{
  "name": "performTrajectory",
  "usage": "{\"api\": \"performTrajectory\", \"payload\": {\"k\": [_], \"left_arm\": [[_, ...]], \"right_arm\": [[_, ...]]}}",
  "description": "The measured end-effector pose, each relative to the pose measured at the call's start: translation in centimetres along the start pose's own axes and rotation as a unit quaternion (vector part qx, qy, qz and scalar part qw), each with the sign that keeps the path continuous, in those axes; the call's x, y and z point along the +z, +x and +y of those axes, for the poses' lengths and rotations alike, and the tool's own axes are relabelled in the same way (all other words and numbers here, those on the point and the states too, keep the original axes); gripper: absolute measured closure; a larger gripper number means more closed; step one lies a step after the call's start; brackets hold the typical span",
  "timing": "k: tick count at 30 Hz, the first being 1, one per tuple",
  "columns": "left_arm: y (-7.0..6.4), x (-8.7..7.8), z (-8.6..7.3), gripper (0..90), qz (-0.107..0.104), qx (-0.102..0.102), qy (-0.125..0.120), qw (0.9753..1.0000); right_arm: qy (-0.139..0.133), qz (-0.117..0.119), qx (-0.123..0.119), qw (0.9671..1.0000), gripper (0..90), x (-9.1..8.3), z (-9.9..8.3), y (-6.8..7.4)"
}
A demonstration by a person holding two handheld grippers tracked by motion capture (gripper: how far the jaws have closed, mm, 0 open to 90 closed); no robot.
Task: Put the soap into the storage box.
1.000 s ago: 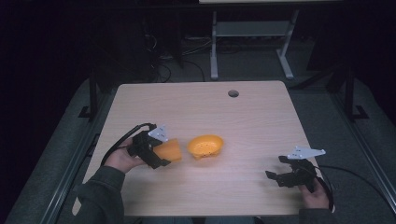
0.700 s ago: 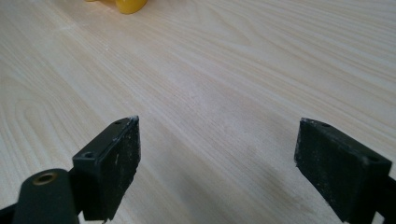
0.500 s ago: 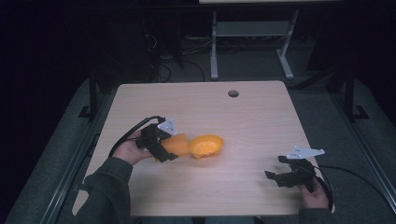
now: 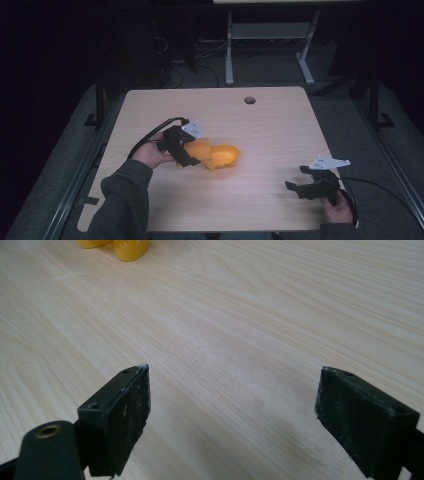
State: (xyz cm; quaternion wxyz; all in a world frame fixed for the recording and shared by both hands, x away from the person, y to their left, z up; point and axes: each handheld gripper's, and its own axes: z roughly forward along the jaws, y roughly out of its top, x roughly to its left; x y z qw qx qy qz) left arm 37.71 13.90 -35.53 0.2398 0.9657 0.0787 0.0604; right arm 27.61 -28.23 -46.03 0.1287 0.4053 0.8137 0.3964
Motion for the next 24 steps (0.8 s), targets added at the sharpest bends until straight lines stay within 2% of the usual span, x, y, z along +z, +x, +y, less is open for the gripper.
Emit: {"api": "performTrajectory", "payload": {"k": [18,24], "left_arm": [[0.7,2.1,2.9,20.8,-0.019,0.016,-0.013,0.9996],[0.9,3.2,3.7,20.8,-0.028,0.019,-0.005,0.9994]], "right_arm": [[-0.005,0.0,0.002,1.0,13.9,-0.3,0.0,-0.1],[-0.007,0.002,0.001,1.0,13.9,-0.3,0.0,-0.1]]}}
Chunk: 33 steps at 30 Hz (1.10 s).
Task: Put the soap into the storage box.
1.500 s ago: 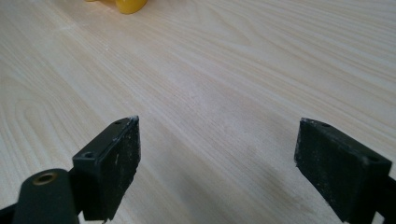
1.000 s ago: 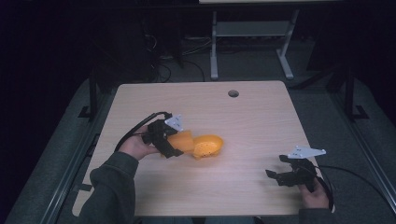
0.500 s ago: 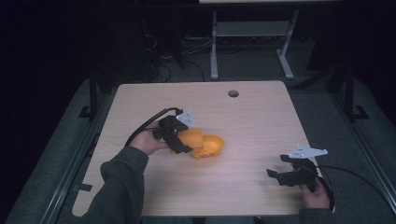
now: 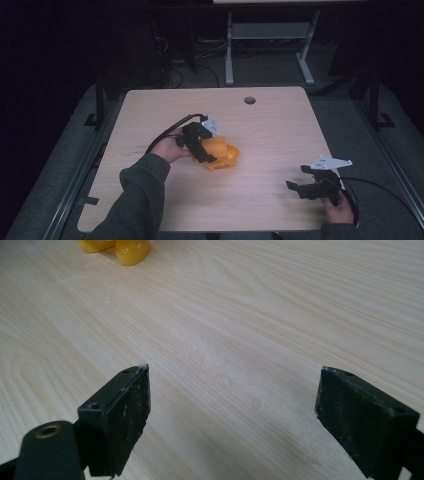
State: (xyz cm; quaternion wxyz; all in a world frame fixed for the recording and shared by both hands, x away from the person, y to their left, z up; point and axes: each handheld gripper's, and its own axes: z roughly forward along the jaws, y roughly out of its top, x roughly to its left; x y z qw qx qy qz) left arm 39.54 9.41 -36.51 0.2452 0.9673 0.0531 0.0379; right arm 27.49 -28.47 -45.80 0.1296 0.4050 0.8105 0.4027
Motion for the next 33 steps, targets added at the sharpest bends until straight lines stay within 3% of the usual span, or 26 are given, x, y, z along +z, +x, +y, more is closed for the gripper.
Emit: {"api": "performTrajectory", "payload": {"k": [14,33], "left_arm": [[0.3,1.4,1.6,20.8,-0.01,0.012,0.005,0.9999],[0.8,3.1,2.0,20.7,-0.028,0.007,0.008,0.9995]], "right_arm": [[-0.006,0.004,-0.005,1.0,13.9,-0.1,0.1,0.1],[-0.007,0.004,-0.003,1.0,13.9,-0.2,0.1,0.1]]}}
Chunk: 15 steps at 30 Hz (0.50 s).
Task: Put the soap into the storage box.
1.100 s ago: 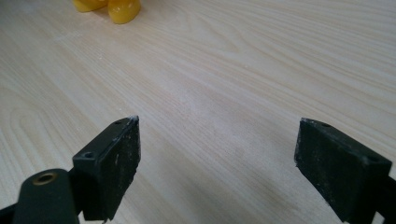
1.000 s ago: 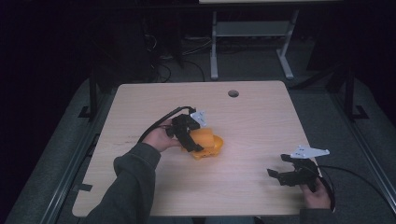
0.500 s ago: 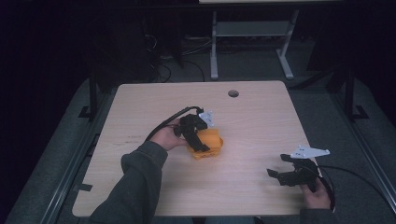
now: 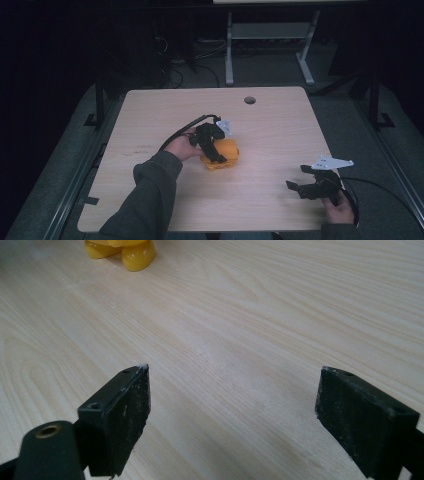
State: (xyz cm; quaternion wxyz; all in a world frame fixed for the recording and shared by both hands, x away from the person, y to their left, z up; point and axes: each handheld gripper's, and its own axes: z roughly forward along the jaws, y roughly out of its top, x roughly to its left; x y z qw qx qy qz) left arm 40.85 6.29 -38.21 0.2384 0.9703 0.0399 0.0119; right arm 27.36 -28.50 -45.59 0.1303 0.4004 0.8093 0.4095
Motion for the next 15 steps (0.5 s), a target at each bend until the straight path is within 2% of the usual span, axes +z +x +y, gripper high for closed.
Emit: {"api": "performTrajectory", "payload": {"k": [5,15], "left_arm": [[-0.05,0.29,0.08,20.7,-0.008,0.001,0.004,1.0],[0.14,0.54,-0.16,20.7,-0.009,-0.001,0.015,0.9998]], "right_arm": [[0.0,0.0,0.0,1.0,13.9,-0.01,-0.01,-0.01],[-0.004,0.001,-0.004,1.0,13.9,-0.07,0.04,0.09]]}}
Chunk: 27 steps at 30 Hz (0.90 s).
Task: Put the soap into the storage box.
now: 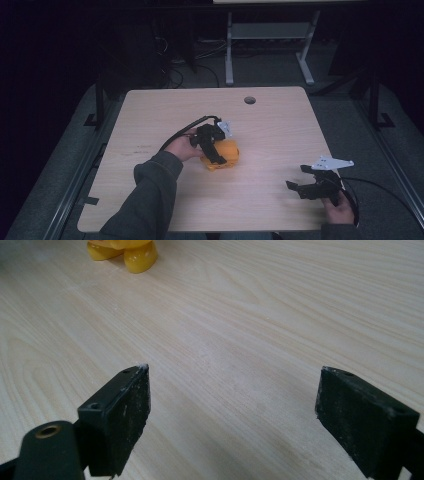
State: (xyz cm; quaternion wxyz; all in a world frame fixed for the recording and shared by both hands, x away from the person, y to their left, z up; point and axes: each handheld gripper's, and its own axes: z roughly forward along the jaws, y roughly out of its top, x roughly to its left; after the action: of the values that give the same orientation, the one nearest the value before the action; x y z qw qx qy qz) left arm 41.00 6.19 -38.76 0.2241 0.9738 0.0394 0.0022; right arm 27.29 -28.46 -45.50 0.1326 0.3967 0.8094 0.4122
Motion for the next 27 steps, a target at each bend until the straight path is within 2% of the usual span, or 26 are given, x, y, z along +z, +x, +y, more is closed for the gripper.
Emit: {"api": "performTrajectory", "payload": {"k": [5,6,11,15,19,27], "left_arm": [[0.1,0.41,-0.13,20.7,-0.001,0.002,0.015,0.9999],[0.16,0.41,-0.17,20.7,-0.001,-0.002,0.012,0.9999],[0.27,0.42,-0.2,20.6,-0.002,0.002,0.011,0.9999],[0.36,0.44,-0.11,20.6,-0.003,0.012,0.016,0.9998],[0.47,0.51,0.34,20.6,-0.007,0.024,0.034,0.9991],[0.86,0.54,0.24,20.4,-0.012,0.019,0.029,0.9993]], "right_arm": [[0.0,0.0,0.0,1.0,14.0,0.01,0.0,0.0],[0.0,0.0,0.0,1.0,13.9,0.0,0.0,0.0],[0.0,-0.001,0.0,1.0,14.0,-0.03,0.01,0.02],[0.0,0.0,-0.001,1.0,14.0,0.01,0.02,0.03],[0.0,0.0,-0.001,1.0,13.9,-0.01,0.04,0.05],[0.0,0.001,0.0,1.0,13.9,0.02,0.0,0.02]]}}
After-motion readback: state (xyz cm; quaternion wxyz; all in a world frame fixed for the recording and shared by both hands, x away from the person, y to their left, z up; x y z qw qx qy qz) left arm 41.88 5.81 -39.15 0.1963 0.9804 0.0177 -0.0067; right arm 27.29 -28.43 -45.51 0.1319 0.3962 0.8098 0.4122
